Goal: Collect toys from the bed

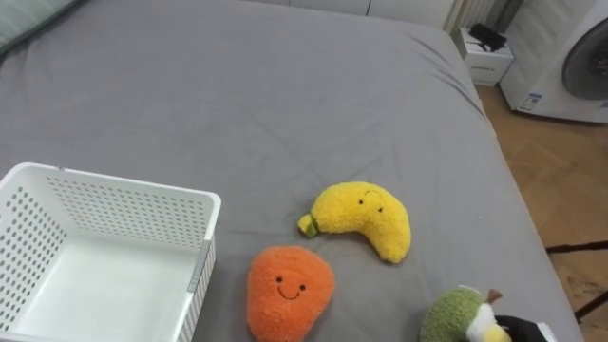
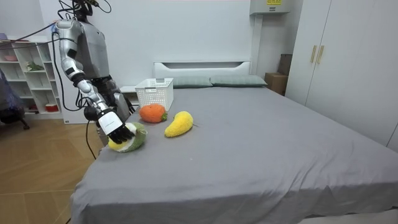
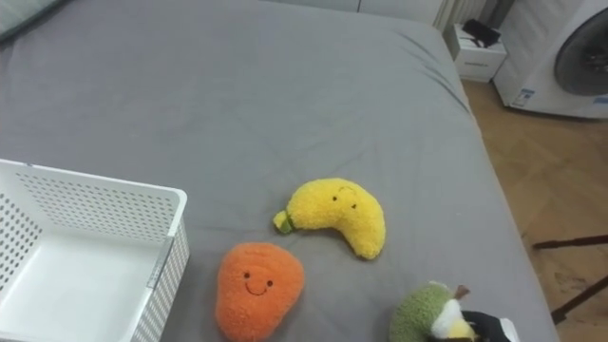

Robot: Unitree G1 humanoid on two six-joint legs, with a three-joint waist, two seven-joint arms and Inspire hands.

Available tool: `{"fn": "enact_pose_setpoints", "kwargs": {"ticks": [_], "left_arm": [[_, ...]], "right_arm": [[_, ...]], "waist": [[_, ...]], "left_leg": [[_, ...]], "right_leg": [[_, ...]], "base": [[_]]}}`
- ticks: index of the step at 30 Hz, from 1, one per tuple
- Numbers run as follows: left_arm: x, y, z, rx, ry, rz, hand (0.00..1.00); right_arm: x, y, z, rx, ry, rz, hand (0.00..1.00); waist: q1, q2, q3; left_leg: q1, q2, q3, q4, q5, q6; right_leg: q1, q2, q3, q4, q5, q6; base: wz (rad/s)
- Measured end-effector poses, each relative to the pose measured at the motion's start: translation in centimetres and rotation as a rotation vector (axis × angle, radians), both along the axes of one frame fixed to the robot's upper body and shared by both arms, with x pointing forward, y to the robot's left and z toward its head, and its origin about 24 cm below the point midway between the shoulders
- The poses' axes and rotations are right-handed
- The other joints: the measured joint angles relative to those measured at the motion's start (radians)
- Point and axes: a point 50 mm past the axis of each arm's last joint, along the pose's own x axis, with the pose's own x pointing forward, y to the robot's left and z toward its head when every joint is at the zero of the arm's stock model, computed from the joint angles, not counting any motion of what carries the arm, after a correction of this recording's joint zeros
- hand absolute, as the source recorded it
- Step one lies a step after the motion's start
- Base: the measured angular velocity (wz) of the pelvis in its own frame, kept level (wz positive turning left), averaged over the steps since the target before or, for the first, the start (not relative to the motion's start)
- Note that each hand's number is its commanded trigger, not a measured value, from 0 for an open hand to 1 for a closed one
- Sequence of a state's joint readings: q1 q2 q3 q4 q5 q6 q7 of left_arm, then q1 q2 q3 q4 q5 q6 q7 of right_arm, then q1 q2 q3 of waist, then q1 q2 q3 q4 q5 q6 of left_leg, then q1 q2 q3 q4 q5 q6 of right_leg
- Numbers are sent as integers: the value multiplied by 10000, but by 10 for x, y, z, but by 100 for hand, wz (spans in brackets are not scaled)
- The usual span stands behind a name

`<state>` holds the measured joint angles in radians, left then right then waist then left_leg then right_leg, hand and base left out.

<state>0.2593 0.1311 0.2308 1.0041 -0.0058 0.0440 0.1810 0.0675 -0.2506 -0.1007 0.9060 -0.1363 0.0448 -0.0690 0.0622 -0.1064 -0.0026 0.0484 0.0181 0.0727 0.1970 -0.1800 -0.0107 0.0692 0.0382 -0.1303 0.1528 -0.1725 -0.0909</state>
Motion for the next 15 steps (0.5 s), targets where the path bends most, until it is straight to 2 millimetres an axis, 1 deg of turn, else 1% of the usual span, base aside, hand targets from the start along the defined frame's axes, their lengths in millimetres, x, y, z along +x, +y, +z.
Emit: {"fn": "enact_pose_setpoints", "kwargs": {"ticks": [4,15], "left_arm": [[1,0,0,-24,-11,-11,0],[0,-2,-2,-230,143,-5,0]], "right_arm": [[-4,2,-4,191,291,85,100],[-3,7,-6,477,337,161,100]], "waist": [[12,19,-1],[34,16,5]], "left_leg": [[-7,-4,-19,-11,-2,2],[-9,-5,-20,-16,-2,2]], "right_leg": [[-2,-4,-21,0,0,0],[-4,-7,-25,-2,-2,2]], "base": [[0],[0]]}}
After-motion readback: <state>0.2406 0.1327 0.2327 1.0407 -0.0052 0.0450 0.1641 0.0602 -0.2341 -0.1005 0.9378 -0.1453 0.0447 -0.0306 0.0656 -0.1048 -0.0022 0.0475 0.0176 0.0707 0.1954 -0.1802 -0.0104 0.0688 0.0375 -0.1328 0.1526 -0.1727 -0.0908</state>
